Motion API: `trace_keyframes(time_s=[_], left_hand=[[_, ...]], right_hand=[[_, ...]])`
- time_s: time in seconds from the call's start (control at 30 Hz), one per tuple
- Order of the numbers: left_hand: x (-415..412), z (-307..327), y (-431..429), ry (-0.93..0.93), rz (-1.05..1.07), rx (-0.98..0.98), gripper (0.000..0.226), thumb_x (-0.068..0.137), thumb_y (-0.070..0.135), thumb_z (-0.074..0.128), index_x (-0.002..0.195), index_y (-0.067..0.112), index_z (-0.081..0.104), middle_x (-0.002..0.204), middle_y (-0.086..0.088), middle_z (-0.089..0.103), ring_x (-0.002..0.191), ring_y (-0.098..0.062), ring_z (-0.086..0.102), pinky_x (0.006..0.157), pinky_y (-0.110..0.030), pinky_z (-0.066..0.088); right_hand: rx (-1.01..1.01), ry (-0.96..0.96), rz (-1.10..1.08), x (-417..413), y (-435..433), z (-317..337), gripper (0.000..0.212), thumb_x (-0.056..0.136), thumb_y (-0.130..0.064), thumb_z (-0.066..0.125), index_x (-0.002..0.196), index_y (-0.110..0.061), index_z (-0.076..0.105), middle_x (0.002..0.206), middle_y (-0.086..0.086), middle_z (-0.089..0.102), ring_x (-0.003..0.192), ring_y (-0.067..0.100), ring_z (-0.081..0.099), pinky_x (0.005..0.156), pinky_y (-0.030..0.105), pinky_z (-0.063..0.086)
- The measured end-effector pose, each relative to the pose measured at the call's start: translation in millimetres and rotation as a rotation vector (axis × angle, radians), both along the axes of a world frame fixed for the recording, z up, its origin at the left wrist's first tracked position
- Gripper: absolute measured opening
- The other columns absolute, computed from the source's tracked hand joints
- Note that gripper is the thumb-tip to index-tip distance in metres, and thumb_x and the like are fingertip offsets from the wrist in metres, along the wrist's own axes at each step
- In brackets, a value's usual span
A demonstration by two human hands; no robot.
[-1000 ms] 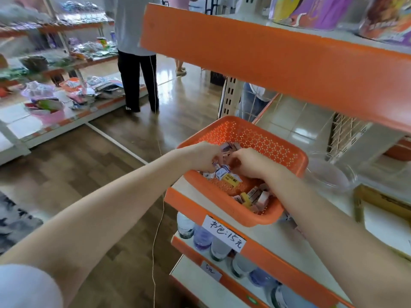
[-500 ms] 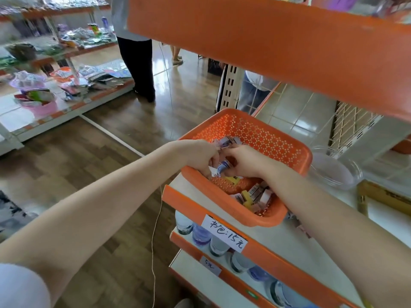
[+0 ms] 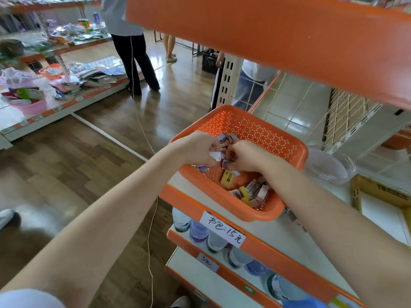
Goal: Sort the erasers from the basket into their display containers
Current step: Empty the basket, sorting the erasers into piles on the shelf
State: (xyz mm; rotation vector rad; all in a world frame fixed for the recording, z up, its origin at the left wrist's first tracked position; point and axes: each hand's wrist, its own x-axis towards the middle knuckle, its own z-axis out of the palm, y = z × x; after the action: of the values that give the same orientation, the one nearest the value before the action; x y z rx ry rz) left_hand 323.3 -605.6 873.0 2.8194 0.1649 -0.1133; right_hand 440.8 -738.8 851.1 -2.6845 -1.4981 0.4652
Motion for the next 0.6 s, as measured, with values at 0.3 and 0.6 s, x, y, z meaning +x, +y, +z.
trace_keyframes(time_s=[0.3,0.6], left_hand=[[5,-2,3,0.086,-0.029,-0.021,0.042,0.08,0.029,0.074,0.119,0.02,0.059,0.115,0.002,0.062,0.093,-0.011,0.053,0.081,-0.026,0.045],[5,11,-7,0.127,-0.115,-0.087,0.033,0.087,0.015,0.066,0.119,0.022,0.06,0.079,0.009,0.054,0.066,-0.004,0.053,0.061,-0.018,0.042]], right_hand=[[0.097,-0.056,-0.073,-1,-7,12,0.031,0.082,-0.04,0.065,0.095,-0.012,0.068,0.094,0.003,0.062,0.083,0.018,0.057,0.07,0.034,0.048],[0.365,0.031,-0.194,-8,-48,54,0.022,0.082,-0.041,0.065,0.086,-0.02,0.062,0.087,-0.005,0.062,0.081,0.013,0.059,0.069,0.03,0.047]])
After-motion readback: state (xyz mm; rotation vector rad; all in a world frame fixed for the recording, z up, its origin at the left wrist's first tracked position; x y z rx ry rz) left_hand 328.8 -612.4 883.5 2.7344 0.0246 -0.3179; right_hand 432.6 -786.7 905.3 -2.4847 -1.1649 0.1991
